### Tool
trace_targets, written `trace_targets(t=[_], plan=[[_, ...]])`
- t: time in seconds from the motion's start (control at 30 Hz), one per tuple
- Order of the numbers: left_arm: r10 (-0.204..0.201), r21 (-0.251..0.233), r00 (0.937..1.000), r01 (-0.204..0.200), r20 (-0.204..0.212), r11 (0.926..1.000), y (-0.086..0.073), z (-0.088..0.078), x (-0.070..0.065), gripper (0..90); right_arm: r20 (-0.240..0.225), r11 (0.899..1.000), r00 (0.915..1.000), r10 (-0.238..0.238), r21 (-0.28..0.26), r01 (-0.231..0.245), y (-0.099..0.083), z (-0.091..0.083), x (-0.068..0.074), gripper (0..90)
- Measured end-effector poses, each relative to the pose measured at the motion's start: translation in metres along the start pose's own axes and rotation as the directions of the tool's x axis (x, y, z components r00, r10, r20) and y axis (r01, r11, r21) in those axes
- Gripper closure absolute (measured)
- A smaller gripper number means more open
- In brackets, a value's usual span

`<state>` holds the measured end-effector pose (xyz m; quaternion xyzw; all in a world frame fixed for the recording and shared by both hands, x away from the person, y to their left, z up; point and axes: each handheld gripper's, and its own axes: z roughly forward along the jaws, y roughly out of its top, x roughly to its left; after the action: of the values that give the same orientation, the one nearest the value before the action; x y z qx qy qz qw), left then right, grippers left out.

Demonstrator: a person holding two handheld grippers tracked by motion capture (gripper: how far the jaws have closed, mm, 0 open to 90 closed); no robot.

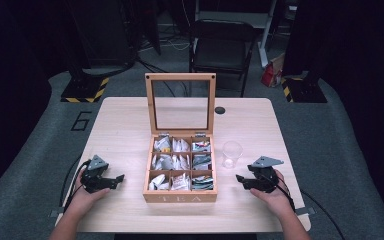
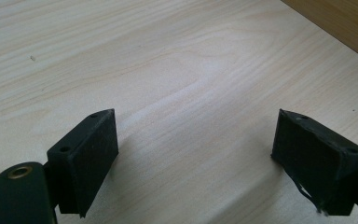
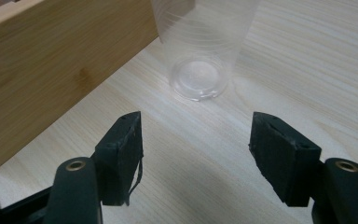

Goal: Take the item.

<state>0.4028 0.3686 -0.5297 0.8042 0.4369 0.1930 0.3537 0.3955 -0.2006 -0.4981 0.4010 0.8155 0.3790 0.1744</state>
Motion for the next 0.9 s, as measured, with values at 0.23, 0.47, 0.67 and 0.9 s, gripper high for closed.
trace_targets(t=[0.23, 0.47, 0.67, 0.9], plan=[[-0.004, 0.002, 1.0, 0.004, 0.002, 1.0, 0.0, 0.0, 0.0, 13.7, -0.011, 1.0, 0.9999, 0.007, -0.001, -0.007, 0.002, -0.004, 0.0, 34.2], [-0.003, -0.001, 1.0, 0.003, 0.001, 1.0, 0.0, 0.0, 0.0, 13.7, -0.032, 1.0, 0.9995, -0.009, -0.006, 0.009, 0.006, -0.007, 0.003, 34.3], [0.001, 0.0, 1.0, -0.001, -0.001, 1.0, 0.0, 0.0, 0.0, 13.7, -0.069, 0.999, 0.9976, -0.001, -0.032, -0.001, 0.013, -0.012, 0.011, 34.3], [-0.001, 0.0, 1.0, 0.001, -0.003, 1.0, 0.0, 0.0, 0.0, 13.7, -0.075, 0.999, 0.997, -0.019, -0.035, 0.016, 0.018, -0.013, 0.013, 34.4]])
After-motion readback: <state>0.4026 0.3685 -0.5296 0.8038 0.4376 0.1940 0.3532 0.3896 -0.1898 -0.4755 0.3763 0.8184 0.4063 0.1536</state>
